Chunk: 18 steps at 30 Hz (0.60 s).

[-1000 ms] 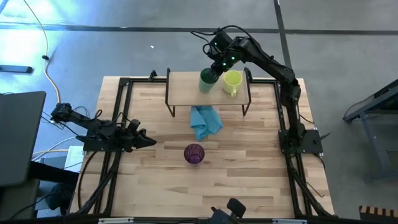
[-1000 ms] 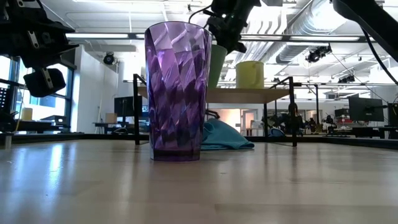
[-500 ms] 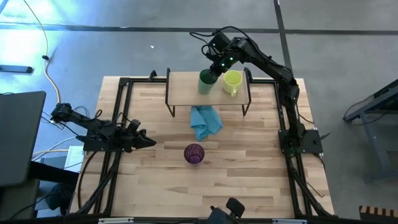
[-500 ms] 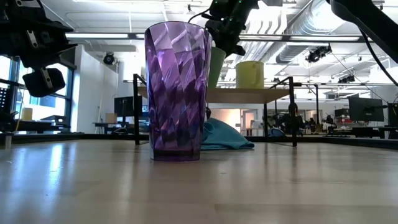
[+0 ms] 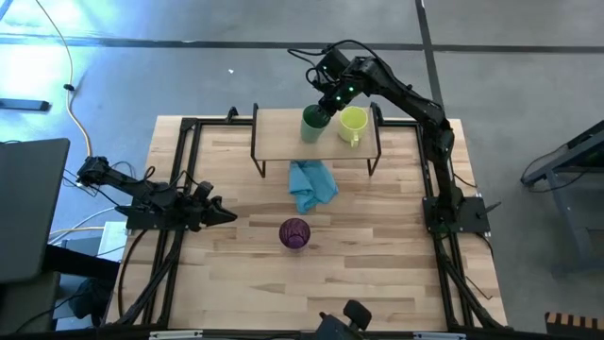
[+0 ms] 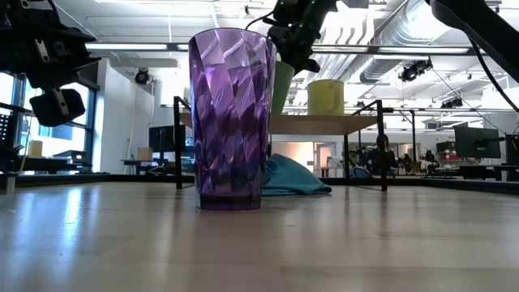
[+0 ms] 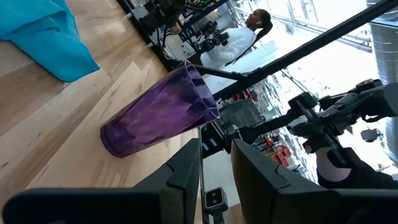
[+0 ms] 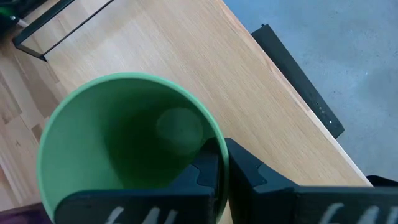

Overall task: Stack small to large cups/mugs on shelf
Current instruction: Put the green cup on the shelf

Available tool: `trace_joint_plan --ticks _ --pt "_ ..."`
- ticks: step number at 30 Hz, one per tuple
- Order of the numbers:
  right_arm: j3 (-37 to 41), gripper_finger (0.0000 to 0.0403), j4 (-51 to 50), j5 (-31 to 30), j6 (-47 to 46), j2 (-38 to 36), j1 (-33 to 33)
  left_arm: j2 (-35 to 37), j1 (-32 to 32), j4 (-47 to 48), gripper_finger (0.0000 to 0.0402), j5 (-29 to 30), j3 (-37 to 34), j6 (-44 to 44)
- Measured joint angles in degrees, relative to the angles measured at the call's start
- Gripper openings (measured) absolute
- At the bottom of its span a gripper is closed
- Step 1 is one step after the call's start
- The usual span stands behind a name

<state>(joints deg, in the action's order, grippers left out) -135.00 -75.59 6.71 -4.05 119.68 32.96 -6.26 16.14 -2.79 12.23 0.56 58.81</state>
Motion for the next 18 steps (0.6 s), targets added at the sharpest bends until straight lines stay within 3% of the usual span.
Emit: trace_joint_plan --ticks 7,18 --pt "0.0 0.0006 0.0 0.0 0.0 0.0 0.0 0.0 0.0 0.0 0.0083 0.0 0.0 0.0" --pt "0.0 0.0077 -0.5 -0.1 -0.1 0.2 0.0 0.0 0.0 0.0 0.0083 0.0 0.0 0.0"
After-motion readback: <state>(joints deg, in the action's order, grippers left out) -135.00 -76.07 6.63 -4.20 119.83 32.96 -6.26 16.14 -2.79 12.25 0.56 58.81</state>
